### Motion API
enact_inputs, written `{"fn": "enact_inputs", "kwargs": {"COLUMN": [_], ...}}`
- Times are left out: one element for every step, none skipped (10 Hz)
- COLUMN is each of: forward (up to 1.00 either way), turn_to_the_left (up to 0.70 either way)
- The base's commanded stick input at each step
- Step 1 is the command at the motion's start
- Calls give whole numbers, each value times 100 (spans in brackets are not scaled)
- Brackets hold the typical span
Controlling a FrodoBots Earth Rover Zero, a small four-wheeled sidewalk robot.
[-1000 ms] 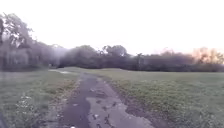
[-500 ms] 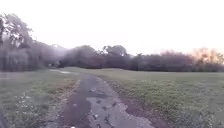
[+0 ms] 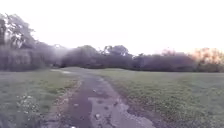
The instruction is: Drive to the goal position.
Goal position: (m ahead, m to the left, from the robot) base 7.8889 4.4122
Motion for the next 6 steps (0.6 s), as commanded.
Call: {"fn": "enact_inputs", "kwargs": {"forward": [0,0,40,69,69,69], "turn_to_the_left": [0,0,0,0,0,0]}}
